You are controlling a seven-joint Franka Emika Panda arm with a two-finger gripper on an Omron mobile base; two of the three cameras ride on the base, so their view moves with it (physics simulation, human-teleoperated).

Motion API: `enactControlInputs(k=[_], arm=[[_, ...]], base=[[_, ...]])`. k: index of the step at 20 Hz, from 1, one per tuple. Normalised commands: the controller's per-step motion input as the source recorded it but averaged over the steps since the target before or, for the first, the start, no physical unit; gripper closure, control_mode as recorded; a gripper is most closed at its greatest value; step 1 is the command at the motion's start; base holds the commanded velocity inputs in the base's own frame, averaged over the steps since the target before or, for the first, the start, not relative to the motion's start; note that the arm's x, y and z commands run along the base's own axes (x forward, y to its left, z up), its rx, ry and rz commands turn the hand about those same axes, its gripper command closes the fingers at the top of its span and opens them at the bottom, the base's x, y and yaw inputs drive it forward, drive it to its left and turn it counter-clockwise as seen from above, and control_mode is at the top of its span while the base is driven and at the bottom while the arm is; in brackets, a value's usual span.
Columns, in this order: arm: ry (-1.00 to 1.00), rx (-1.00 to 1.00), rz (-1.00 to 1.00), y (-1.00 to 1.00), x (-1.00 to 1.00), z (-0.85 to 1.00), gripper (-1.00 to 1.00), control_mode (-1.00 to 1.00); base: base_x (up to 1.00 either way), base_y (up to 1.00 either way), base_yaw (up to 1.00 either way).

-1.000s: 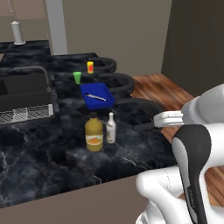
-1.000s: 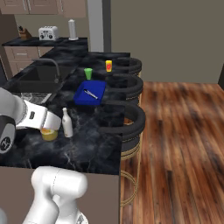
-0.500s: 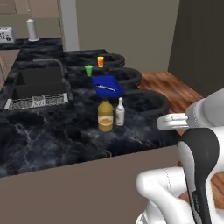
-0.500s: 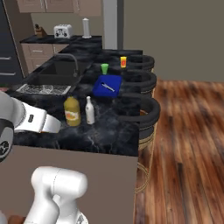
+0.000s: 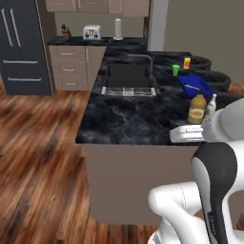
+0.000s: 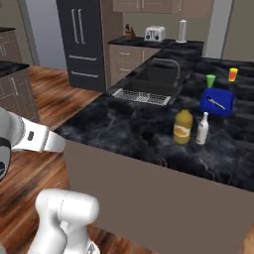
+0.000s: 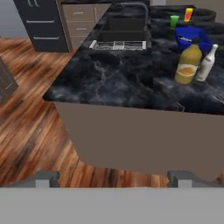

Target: Place the drinks on the dining counter in a tight cluster.

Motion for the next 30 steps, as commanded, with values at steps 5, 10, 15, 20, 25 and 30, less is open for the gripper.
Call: enactControlInputs(k=[5, 10, 15, 20, 25, 30], arm=[[0.00, 0.00, 0.00, 0.00, 0.00, 0.00, -1.00, 1.00], [0.00, 0.00, 0.00, 0.00, 0.00, 0.00, -1.00, 1.00], [0.00, 0.00, 0.00, 0.00, 0.00, 0.00, -1.00, 1.00], [0.00, 0.00, 0.00, 0.00, 0.00, 0.00, -1.00, 1.00], [0.00, 0.00, 0.00, 0.00, 0.00, 0.00, -1.00, 1.00], [0.00, 0.00, 0.00, 0.00, 0.00, 0.00, -1.00, 1.00]], base=[[0.19, 1.00, 0.24], [0.77, 1.00, 0.23], [0.43, 1.00, 0.54], [0.67, 0.58, 0.58], [1.00, 0.06, 0.23], [1.00, -0.33, 0.04]])
